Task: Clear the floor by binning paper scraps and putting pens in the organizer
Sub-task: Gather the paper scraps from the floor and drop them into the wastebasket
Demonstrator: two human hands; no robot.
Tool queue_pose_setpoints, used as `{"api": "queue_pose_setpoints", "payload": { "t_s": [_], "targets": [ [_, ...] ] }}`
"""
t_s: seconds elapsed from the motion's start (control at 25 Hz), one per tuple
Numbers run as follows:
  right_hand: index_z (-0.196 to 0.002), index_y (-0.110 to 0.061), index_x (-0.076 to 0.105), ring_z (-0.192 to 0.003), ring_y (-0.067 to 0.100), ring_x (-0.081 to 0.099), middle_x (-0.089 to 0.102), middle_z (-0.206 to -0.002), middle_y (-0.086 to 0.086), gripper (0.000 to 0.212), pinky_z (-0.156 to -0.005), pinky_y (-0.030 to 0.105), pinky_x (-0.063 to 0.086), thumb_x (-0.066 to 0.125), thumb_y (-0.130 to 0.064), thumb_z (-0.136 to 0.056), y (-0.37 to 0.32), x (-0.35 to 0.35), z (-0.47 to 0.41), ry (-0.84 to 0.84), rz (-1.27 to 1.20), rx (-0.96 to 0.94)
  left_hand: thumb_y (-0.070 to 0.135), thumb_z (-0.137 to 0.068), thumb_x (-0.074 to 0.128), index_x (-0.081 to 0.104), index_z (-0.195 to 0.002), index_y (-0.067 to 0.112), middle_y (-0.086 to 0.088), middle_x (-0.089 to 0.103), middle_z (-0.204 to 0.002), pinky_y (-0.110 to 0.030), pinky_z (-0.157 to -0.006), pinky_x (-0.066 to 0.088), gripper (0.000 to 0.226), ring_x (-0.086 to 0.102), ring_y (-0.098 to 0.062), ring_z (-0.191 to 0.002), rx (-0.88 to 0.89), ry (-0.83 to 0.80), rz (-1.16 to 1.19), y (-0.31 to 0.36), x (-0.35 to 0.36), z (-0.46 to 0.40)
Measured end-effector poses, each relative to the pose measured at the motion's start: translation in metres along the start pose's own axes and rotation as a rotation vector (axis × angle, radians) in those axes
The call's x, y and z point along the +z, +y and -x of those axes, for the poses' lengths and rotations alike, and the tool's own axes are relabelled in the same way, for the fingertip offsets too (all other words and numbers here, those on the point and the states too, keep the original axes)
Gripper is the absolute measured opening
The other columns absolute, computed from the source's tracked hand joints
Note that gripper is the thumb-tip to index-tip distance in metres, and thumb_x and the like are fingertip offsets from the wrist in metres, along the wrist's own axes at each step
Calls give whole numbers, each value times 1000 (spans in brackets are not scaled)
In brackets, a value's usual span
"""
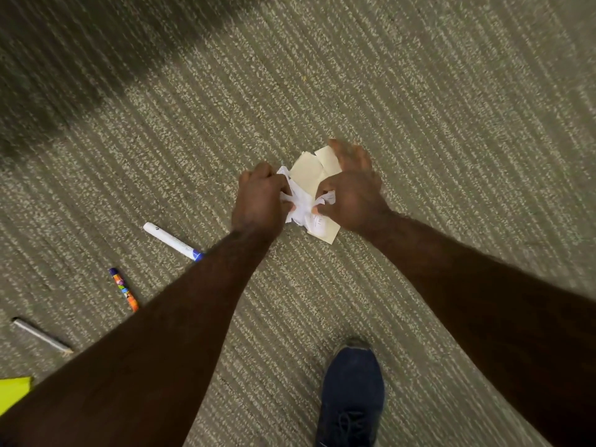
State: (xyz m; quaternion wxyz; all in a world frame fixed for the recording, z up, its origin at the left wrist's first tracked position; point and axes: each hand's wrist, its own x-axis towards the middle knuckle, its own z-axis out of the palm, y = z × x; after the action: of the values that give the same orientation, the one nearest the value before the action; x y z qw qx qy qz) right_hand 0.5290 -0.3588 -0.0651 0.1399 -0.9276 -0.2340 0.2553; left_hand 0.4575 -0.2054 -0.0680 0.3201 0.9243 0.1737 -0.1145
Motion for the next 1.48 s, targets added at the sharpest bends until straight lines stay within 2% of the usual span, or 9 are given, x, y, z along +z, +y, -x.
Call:
{"api": "queue_pose_setpoints", "payload": {
  "t_s": [0.2,0.36,0.64,0.72,0.84,0.96,1.12,1.24,1.48],
  "targets": [
    [-87,-23,73,-137,38,18,31,-150,1,31,-103,60,31,82,-33,-60,-4,-13,-15,-151,138,-148,-4,-59,82,40,-118,18,-10,51,-122,-34,-87,52,75,55,-22,-104,-100,3,249,1,-5,-6],
    [-83,-15,69,-110,35,48,57,-108,10,23,-87,40,41,79,-23,-64,-4,-16,-16,-138,141,-168,-2,-67,76,55,-110,9,-12,66,-98,-28,-71,47,49,63,-25,-85,-41,-107,213,-5,-6,0],
    [-73,-12,46,-71,13,55,56,-73,2,29,-61,31,44,64,11,-69,6,2,66,273,-543,29,10,-70,78,64,-82,-8,-29,62,-81,-20,-56,21,26,58,-32,-72,-120,125,168,-39,0,44],
    [-87,-17,40,-70,-6,54,53,-78,-9,41,-58,14,41,67,10,-71,13,7,81,382,-652,200,8,-69,79,64,-81,-5,-26,60,-82,-21,-57,24,23,59,-34,-73,-109,140,147,-48,0,56],
    [-125,-21,30,-84,6,65,62,-101,2,71,-64,21,54,66,12,-74,22,12,93,336,-962,353,8,-67,81,69,-87,2,-15,57,-90,-8,-64,35,24,56,-21,-76,-77,120,239,-58,-5,65],
    [-125,-9,45,-97,20,60,57,-113,11,55,-81,26,51,64,9,-76,19,22,88,159,-697,269,12,-65,83,71,-82,7,-12,56,-118,-33,-82,50,21,57,-25,-98,129,-26,191,-62,-14,66],
    [-109,-4,57,-105,8,46,38,-136,13,35,-84,18,40,60,1,-75,9,30,71,96,-271,-22,14,-67,80,72,-86,11,-12,36,-150,-55,-105,36,21,38,-35,-133,384,-221,-23,-47,-14,53],
    [-105,-8,55,-105,29,57,36,-137,9,32,-81,40,53,61,-4,-74,7,31,56,9,-185,-66,17,-76,72,72,-98,8,-14,37,-149,-52,-109,32,24,32,-36,-135,480,-286,-156,-21,-4,32],
    [-92,-15,57,-99,33,61,36,-135,12,18,-74,35,51,61,-10,-76,3,29,49,-14,-124,-113,-5,-73,63,70,-102,6,-5,57,-129,-37,-93,43,31,44,-27,-114,508,-285,-312,0,4,19]
  ]
}}
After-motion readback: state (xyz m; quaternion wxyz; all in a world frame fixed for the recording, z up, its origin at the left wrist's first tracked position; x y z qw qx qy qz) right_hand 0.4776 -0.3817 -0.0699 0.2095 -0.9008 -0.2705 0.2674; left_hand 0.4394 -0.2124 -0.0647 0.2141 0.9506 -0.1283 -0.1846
